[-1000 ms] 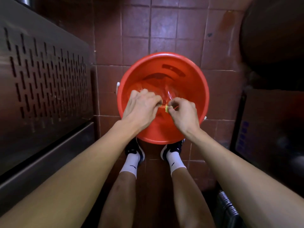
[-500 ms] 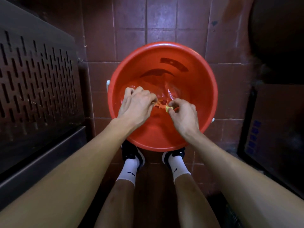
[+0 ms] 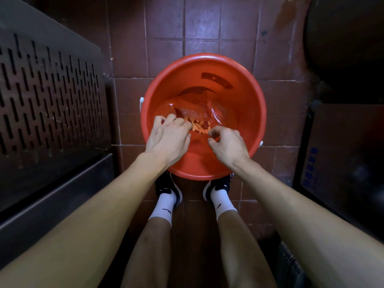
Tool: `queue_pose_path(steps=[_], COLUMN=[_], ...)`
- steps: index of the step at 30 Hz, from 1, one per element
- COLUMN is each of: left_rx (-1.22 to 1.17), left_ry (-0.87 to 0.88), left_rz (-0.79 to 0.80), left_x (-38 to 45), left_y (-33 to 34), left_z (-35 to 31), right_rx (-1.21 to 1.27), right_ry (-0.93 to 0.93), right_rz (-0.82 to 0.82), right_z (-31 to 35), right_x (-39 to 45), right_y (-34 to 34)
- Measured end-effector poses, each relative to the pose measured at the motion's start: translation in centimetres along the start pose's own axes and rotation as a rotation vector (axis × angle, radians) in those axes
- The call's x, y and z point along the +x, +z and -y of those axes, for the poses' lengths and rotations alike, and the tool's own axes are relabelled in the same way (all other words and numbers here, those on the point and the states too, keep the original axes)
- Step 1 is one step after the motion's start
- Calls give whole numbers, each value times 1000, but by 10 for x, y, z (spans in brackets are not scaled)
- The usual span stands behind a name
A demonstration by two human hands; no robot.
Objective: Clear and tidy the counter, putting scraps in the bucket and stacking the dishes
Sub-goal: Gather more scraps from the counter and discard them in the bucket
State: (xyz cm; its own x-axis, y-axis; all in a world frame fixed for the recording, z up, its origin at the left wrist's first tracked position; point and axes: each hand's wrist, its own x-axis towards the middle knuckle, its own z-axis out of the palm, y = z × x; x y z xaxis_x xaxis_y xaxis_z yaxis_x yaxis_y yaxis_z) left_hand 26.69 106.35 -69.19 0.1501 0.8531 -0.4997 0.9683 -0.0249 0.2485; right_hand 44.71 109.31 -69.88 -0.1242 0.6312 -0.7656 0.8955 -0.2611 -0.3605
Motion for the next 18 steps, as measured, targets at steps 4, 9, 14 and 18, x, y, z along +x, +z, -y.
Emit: queue_pose_path(steps=[4, 9, 14, 18], left_rx=[-11, -54, -97, -102], left_ry=[-33, -91, -124, -135], left_rz=[12, 48, 108, 115], left_x=[-22, -53, -90, -125], left_y=[-26, -75, -138, -196], left_z=[-7, -11, -18, -24], right_rx=[-54, -93, -97, -106], right_ry=[-25, -31, -38, -30], right_rz=[10, 11, -24, -44], right_z=[15, 46, 87, 118], right_x=[-30, -75, -126, -174], right_y=[-19, -45, -75, -104])
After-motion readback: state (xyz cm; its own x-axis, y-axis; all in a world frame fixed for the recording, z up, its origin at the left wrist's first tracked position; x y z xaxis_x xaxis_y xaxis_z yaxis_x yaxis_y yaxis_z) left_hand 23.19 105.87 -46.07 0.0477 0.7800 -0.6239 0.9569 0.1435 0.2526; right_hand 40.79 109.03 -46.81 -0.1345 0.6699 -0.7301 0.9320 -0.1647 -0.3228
